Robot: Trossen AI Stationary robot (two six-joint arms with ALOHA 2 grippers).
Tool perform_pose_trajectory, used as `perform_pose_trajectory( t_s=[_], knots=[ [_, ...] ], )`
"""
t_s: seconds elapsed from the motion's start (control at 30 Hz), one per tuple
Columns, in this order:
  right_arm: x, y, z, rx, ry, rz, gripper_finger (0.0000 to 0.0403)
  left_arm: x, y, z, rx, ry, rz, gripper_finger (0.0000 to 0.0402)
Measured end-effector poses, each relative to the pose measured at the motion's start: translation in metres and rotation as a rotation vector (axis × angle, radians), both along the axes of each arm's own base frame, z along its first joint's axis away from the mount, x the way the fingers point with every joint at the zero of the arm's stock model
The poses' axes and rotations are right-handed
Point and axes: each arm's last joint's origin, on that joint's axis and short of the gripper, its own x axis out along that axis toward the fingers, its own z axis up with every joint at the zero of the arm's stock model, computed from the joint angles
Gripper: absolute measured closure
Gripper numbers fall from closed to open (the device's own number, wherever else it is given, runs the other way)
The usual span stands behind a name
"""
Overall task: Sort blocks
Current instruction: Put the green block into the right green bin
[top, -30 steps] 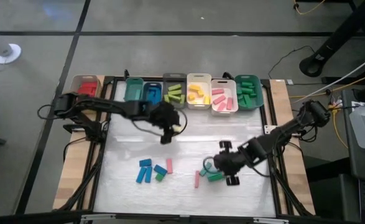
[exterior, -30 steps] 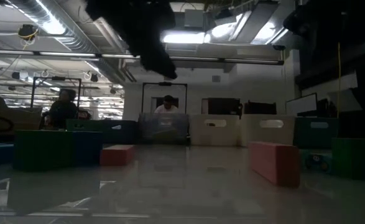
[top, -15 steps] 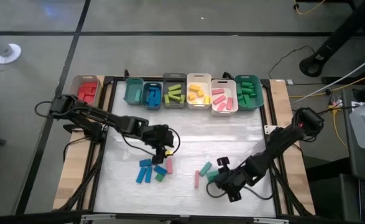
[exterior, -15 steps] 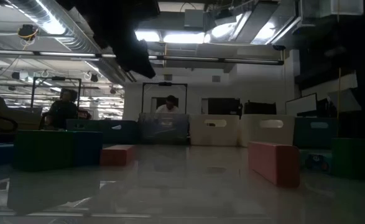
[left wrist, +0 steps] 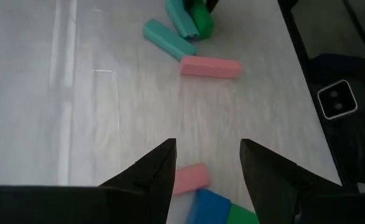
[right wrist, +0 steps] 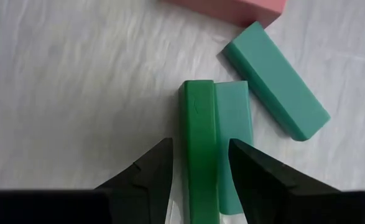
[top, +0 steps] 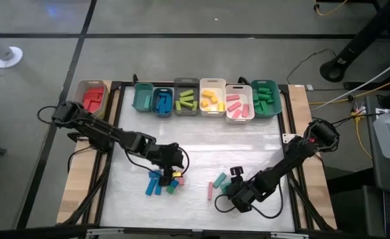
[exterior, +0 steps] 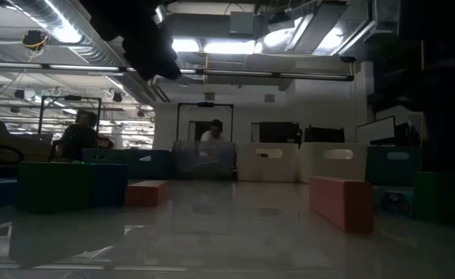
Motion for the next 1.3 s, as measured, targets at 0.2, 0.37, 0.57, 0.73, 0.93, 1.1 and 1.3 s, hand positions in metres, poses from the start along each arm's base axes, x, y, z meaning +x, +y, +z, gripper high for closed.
perform_pose_trajectory(
  t_s=[0.2,0.37,0.57,0.73,0.93,1.1,1.3],
  knots=[
    [0.000,0.000,-0.002,0.010,0.014,-0.010,0.0265,-0.003,-0.008,0.000,0.001,0.004,-0.026,0.0235],
    [0.000,0.001,-0.002,0.018,0.017,-0.018,0.0325,-0.005,-0.012,-0.001,-0.004,0.009,-0.036,0.0235],
    [0.000,0.000,0.000,0.025,0.018,-0.009,0.0351,-0.007,-0.017,-0.001,-0.045,0.025,-0.009,0.0235],
    [-0.001,0.000,0.015,0.026,0.019,-0.009,0.0345,-0.007,-0.018,-0.003,-0.044,0.032,-0.009,0.0235],
    [0.001,0.001,0.045,-0.067,0.084,0.042,0.0330,-0.007,-0.019,-0.003,-0.043,0.032,-0.015,0.0235],
    [-0.002,-0.006,0.072,-0.238,0.139,0.063,0.0348,-0.005,-0.019,-0.003,-0.003,-0.004,-0.027,0.0235],
    [-0.008,-0.023,0.103,-0.479,0.200,0.023,0.0331,0.010,-0.021,-0.007,0.078,-0.133,0.022,0.0235]
  ],
)
